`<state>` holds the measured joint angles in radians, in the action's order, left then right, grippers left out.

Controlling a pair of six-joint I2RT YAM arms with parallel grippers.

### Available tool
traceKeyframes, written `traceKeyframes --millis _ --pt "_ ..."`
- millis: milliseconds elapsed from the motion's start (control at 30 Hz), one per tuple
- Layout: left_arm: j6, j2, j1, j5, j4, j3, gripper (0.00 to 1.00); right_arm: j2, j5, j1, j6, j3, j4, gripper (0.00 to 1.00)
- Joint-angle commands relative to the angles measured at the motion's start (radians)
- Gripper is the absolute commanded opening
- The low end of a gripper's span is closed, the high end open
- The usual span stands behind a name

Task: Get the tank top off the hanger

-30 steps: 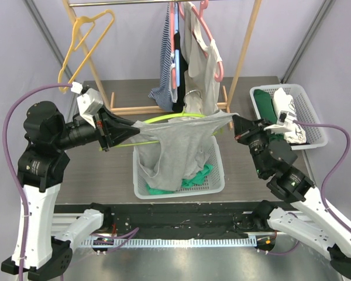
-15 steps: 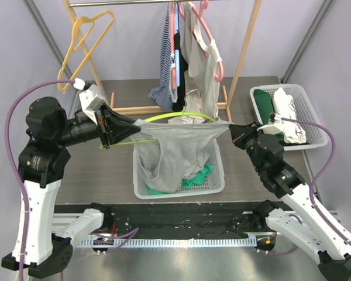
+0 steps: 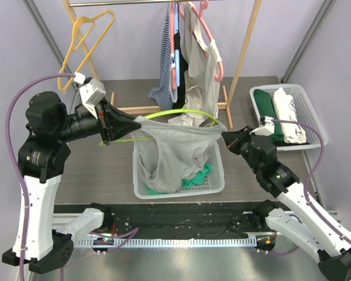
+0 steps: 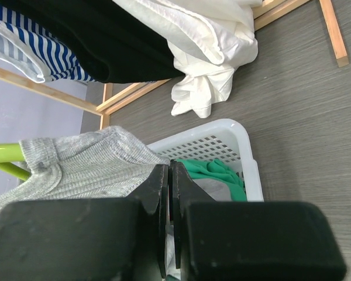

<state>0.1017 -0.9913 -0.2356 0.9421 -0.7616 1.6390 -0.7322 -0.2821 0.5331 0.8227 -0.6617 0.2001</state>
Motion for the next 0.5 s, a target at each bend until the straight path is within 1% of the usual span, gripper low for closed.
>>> traceKeyframes --millis 0,167,333,467 --pt "0.023 0.023 0.005 0.031 0.122 0.143 0.00 0.019 -0.147 -0.038 -0.033 0.039 0.219 0.01" --pt "0.042 -0.004 0.004 0.047 0.108 0.232 0.00 0.034 -0.152 -0.039 -0.025 0.066 0.263 0.01" --pt "0.043 -0.009 0.005 0.066 0.065 0.315 0.00 0.030 -0.152 -0.041 -0.019 0.093 0.262 0.01" --pt "0.082 -0.007 0.005 0.115 0.062 0.358 0.00 0.014 -0.163 -0.045 -0.036 0.097 0.260 0.01"
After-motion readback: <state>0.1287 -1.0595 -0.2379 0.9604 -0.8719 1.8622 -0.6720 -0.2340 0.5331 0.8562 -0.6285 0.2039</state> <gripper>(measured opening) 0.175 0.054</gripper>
